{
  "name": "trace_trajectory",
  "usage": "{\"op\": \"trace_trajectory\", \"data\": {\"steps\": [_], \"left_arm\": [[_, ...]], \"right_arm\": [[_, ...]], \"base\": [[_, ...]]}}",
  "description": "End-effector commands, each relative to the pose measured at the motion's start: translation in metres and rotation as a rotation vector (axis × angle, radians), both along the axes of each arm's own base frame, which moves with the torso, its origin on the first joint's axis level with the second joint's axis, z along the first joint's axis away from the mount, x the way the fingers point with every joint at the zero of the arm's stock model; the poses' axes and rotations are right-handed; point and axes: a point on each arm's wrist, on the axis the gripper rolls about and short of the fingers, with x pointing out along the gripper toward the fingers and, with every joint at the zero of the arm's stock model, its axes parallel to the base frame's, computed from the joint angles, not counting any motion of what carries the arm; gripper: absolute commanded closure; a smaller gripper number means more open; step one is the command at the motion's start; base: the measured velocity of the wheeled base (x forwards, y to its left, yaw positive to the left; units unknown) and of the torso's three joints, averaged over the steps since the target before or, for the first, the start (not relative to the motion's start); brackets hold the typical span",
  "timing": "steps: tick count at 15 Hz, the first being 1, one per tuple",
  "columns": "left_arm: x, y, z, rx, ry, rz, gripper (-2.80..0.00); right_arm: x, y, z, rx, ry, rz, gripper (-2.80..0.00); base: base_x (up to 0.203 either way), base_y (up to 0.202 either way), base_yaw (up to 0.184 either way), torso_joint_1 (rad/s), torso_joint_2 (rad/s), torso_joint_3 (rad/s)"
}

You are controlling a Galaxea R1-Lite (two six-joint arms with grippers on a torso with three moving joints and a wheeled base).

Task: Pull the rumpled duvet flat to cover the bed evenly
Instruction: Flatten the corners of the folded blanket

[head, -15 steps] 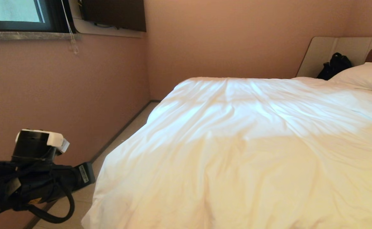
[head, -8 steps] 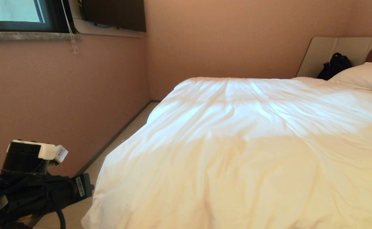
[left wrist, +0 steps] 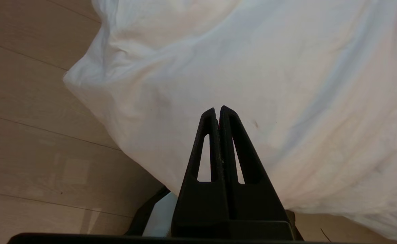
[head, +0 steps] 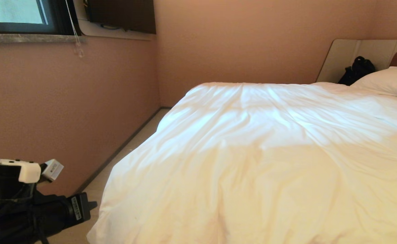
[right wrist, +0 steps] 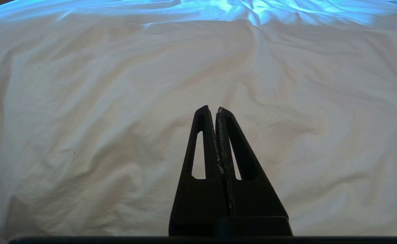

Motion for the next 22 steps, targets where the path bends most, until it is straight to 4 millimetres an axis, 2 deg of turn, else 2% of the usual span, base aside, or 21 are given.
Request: {"op": "trace_trajectory", "data": {"steps": [1, 7, 8, 11, 13, 15, 16, 18, 20, 22], "left_arm": [[-0.005, 0.000, 0.004, -0.012, -0.023, -0.006, 0.00], [0.007, -0.001, -0.007, -0.006, 0.042, -0.008, 0.00], [0.013, -0.002, -0.012, -0.002, 0.072, -0.007, 0.00], [0.052, -0.007, -0.035, 0.015, 0.182, -0.002, 0.00], [0.074, -0.010, -0.041, 0.019, 0.200, -0.001, 0.00], [0.085, -0.011, -0.050, 0.025, 0.228, 0.002, 0.00], [0.088, -0.011, -0.053, 0.029, 0.237, 0.005, -2.80], [0.092, -0.010, -0.065, 0.090, 0.273, -0.004, -2.80], [0.088, -0.004, -0.080, 0.219, 0.262, -0.093, -2.80], [0.085, 0.001, -0.085, 0.293, 0.120, -0.151, -2.80]], "right_arm": [[0.000, 0.000, 0.000, 0.000, -0.001, 0.000, 0.00], [0.000, 0.000, 0.000, 0.000, 0.001, -0.001, 0.00], [0.000, 0.000, 0.000, 0.000, 0.001, 0.000, 0.00], [0.000, 0.000, 0.000, 0.000, 0.001, 0.000, 0.00], [0.000, 0.000, 0.000, 0.000, 0.001, 0.000, 0.00], [0.000, 0.000, 0.000, 0.000, 0.000, 0.000, 0.00], [0.000, 0.000, 0.000, 0.000, 0.001, 0.000, 0.00], [0.000, 0.000, 0.000, 0.000, 0.001, 0.000, 0.00], [0.000, 0.000, 0.000, 0.000, 0.001, 0.000, 0.00], [0.000, 0.000, 0.000, 0.000, 0.001, 0.000, 0.00]], "base": [[0.000, 0.000, 0.000, 0.000, 0.00, 0.000], [0.000, 0.000, 0.000, 0.000, 0.00, 0.000], [0.000, 0.000, 0.000, 0.000, 0.00, 0.000], [0.000, 0.000, 0.000, 0.000, 0.00, 0.000], [0.000, 0.000, 0.000, 0.000, 0.00, 0.000], [0.000, 0.000, 0.000, 0.000, 0.00, 0.000], [0.000, 0.000, 0.000, 0.000, 0.00, 0.000], [0.000, 0.000, 0.000, 0.000, 0.00, 0.000], [0.000, 0.000, 0.000, 0.000, 0.00, 0.000], [0.000, 0.000, 0.000, 0.000, 0.00, 0.000]]}}
